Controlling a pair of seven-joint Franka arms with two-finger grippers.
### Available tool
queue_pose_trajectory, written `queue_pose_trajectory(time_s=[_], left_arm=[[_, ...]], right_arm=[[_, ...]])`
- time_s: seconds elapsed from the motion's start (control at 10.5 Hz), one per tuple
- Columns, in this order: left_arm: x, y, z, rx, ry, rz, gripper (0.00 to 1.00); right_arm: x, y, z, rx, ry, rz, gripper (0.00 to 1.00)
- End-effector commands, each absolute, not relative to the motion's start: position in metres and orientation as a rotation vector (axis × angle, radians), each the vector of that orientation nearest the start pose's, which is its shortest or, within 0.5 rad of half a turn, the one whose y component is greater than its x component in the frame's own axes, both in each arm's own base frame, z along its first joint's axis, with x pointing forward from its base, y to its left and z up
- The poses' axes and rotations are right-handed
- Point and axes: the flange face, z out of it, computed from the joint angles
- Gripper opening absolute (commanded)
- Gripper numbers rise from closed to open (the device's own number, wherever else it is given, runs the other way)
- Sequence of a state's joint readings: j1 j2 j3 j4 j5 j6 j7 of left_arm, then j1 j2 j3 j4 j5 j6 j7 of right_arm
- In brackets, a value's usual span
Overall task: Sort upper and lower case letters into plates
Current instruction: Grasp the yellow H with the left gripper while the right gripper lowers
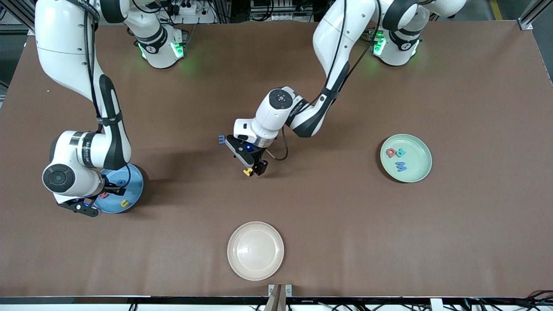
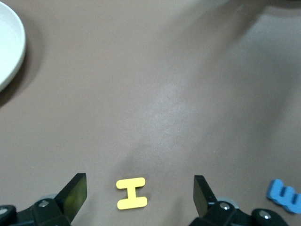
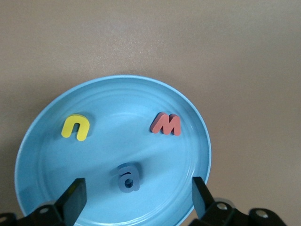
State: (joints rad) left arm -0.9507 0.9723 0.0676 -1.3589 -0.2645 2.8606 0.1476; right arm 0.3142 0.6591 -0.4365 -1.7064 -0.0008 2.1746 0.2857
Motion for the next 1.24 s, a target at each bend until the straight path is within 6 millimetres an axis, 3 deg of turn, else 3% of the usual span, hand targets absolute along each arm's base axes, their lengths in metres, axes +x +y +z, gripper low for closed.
queue_pose_trajectory(time_s=[0.0, 0.48, 0.67, 0.86, 1.05, 1.15], left_arm=[[0.494, -0.594, 0.158, -3.046, 1.255, -0.810, 1.00], [0.493, -0.590, 0.145, -3.049, 1.237, -0.784, 0.97], [0.493, -0.590, 0.144, -3.049, 1.237, -0.781, 0.63], [0.492, -0.590, 0.143, -3.051, 1.235, -0.778, 0.40], [0.492, -0.590, 0.143, -3.052, 1.234, -0.778, 0.38], [0.492, -0.590, 0.143, -3.060, 1.221, -0.776, 0.38]], right_arm=[[0.655, -0.051, 0.242, -3.346, 0.598, 0.168, 1.00], [0.655, -0.039, 0.239, -3.323, 0.590, 0.178, 1.00], [0.655, -0.040, 0.240, -3.322, 0.593, 0.179, 1.00], [0.655, -0.036, 0.240, -3.319, 0.584, 0.178, 1.00], [0.656, -0.029, 0.246, -3.312, 0.568, 0.160, 1.00], [0.657, -0.015, 0.252, -3.297, 0.534, 0.149, 1.00]])
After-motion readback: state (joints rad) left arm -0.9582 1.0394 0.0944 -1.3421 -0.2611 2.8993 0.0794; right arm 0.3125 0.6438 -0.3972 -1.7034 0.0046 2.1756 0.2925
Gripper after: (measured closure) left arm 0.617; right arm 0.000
